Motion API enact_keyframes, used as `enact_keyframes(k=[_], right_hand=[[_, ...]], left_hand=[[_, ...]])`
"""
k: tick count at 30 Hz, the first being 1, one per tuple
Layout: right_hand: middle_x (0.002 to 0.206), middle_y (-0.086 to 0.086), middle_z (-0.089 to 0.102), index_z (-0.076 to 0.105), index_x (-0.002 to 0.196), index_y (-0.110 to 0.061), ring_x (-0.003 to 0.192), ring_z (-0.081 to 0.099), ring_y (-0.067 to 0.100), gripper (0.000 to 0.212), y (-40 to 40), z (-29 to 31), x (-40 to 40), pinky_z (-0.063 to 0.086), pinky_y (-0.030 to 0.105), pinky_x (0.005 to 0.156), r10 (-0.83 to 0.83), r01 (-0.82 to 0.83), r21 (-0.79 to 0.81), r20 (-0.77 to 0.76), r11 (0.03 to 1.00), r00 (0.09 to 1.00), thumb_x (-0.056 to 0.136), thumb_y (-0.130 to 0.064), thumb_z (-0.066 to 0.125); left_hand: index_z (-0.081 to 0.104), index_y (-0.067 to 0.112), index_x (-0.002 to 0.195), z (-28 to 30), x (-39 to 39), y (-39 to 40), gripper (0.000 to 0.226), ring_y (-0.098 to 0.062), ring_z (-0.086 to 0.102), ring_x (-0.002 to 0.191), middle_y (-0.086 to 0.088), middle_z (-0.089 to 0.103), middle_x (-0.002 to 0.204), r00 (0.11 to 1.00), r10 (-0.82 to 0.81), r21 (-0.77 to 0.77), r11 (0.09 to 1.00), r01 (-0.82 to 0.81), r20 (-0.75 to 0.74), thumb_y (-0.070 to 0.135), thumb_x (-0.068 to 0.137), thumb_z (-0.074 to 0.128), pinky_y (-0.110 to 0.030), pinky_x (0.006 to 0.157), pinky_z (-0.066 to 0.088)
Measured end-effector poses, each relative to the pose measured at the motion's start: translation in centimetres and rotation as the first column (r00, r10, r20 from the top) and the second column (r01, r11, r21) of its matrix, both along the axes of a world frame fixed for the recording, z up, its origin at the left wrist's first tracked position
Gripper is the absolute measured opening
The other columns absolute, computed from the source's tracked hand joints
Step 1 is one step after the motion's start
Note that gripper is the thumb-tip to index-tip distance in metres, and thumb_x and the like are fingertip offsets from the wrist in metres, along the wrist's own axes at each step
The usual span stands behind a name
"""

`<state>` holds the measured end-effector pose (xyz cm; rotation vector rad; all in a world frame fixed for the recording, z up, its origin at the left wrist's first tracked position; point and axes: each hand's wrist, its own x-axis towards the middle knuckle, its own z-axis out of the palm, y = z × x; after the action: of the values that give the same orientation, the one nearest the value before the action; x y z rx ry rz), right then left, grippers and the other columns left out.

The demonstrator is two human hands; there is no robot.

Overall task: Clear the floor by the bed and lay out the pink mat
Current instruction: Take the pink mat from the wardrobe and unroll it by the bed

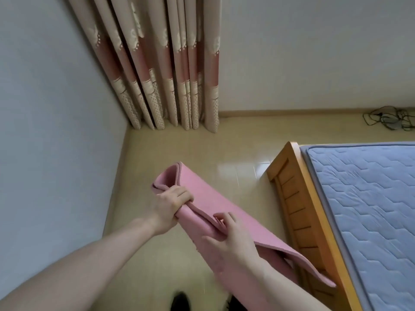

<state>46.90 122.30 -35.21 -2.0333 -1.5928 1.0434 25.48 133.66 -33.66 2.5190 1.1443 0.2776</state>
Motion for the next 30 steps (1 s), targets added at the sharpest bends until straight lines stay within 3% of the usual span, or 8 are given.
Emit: enact_keyframes(k=[3, 5, 8, 14, 19, 23, 26, 30], right_hand=[[0.131, -0.021, 0.054, 0.051, 0.139, -0.039, 0.119, 0.053, 0.005, 0.069, -1.8, -7.7, 3.6, 0.045, 0.029, 0.100, 0.134, -0.120, -0.131, 0.104, 0.984, 0.985, 0.076, -0.066, 0.059], [0.143, -0.013, 0.052, 0.046, 0.148, -0.034, 0.130, 0.052, 0.015, 0.077, -2.6, -12.2, 6.8, 0.045, 0.033, 0.104, 0.232, -0.179, -0.233, 0.225, 0.956, 0.946, 0.075, -0.060, 0.052], [0.156, -0.004, 0.042, 0.031, 0.158, -0.029, 0.135, 0.048, 0.024, 0.083, -3.3, -18.0, 9.5, 0.046, 0.036, 0.104, 0.253, -0.123, -0.363, 0.336, 0.924, 0.907, 0.083, -0.046, 0.062], [0.151, 0.013, 0.037, 0.030, 0.155, -0.013, 0.128, 0.049, 0.038, 0.088, 1.7, -24.7, 8.4, 0.047, 0.046, 0.104, -0.102, 0.147, -0.130, 0.306, 0.980, 0.947, 0.082, -0.025, 0.078], [0.156, 0.014, 0.032, 0.030, 0.156, -0.016, 0.135, 0.039, 0.040, 0.085, 8.0, -26.0, 7.3, 0.042, 0.050, 0.110, -0.083, 0.107, -0.044, 0.374, 0.993, 0.924, 0.082, -0.017, 0.072], [0.137, 0.007, 0.058, 0.055, 0.142, -0.023, 0.123, 0.046, 0.039, 0.054, 10.5, -27.2, 7.7, 0.049, 0.046, 0.095, 0.129, 0.002, -0.247, 0.513, 0.969, 0.849, 0.088, -0.023, 0.063], [0.110, 0.001, 0.071, 0.072, 0.116, -0.027, 0.104, 0.054, 0.035, 0.027, 10.7, -28.6, 7.6, 0.051, 0.040, 0.083, 0.181, -0.045, -0.248, 0.560, 0.968, 0.809, 0.092, -0.027, 0.060], [0.092, 0.002, 0.069, 0.066, 0.089, -0.020, 0.091, 0.061, 0.033, 0.018, 10.0, -29.1, 5.3, 0.046, 0.038, 0.068, 0.223, -0.145, -0.197, 0.465, 0.970, 0.857, 0.098, -0.032, 0.057]], left_hand=[[0.058, 0.026, 0.102, -6.3, -1.6, 0.3, 0.061, -0.012, 0.055, 0.104, 0.013, 0.060, 0.107, 0.997, 0.080, -0.009, 0.997, -0.080, -0.024, -0.007, 0.052, 0.064, -0.029, 0.066, 0.052], [0.062, 0.021, 0.104, -8.7, -2.8, 1.3, 0.057, -0.017, 0.056, 0.105, 0.007, 0.063, 0.109, 0.977, 0.212, -0.036, 0.977, -0.211, 0.028, -0.008, 0.055, 0.066, -0.033, 0.076, 0.052], [0.061, 0.018, 0.103, -12.4, -5.6, 3.4, 0.055, -0.021, 0.056, 0.101, 0.003, 0.063, 0.107, 0.964, 0.263, -0.009, 0.965, -0.263, 0.040, -0.012, 0.057, 0.067, -0.035, 0.083, 0.049], [0.060, 0.014, 0.105, -16.2, -10.7, 5.5, 0.054, -0.024, 0.056, 0.102, 0.003, 0.061, 0.110, 0.991, 0.128, 0.000, 0.992, -0.129, -0.033, -0.013, 0.059, 0.068, -0.036, 0.084, 0.050], [0.061, 0.009, 0.107, -17.9, -12.5, 6.3, 0.042, -0.026, 0.057, 0.102, -0.002, 0.062, 0.112, 0.994, 0.105, 0.027, 0.994, -0.104, -0.034, 0.003, 0.065, 0.057, -0.034, 0.087, 0.048], [0.062, 0.011, 0.106, -18.5, -13.4, 6.4, 0.040, -0.023, 0.058, 0.098, 0.001, 0.063, 0.109, 0.986, 0.163, -0.019, 0.986, -0.164, -0.044, 0.002, 0.067, 0.064, -0.037, 0.083, 0.051], [0.064, 0.016, 0.107, -19.0, -14.7, 6.1, 0.049, -0.014, 0.054, 0.095, 0.004, 0.065, 0.107, 0.959, 0.256, -0.060, 0.963, -0.265, -0.125, -0.004, 0.064, 0.078, -0.042, 0.077, 0.055], [0.063, 0.032, 0.108, -19.6, -16.9, 6.1, 0.044, -0.015, 0.059, 0.097, 0.015, 0.064, 0.104, 0.858, 0.375, -0.082, 0.900, -0.427, -0.351, 0.018, 0.070, 0.079, -0.037, 0.071, 0.054]])
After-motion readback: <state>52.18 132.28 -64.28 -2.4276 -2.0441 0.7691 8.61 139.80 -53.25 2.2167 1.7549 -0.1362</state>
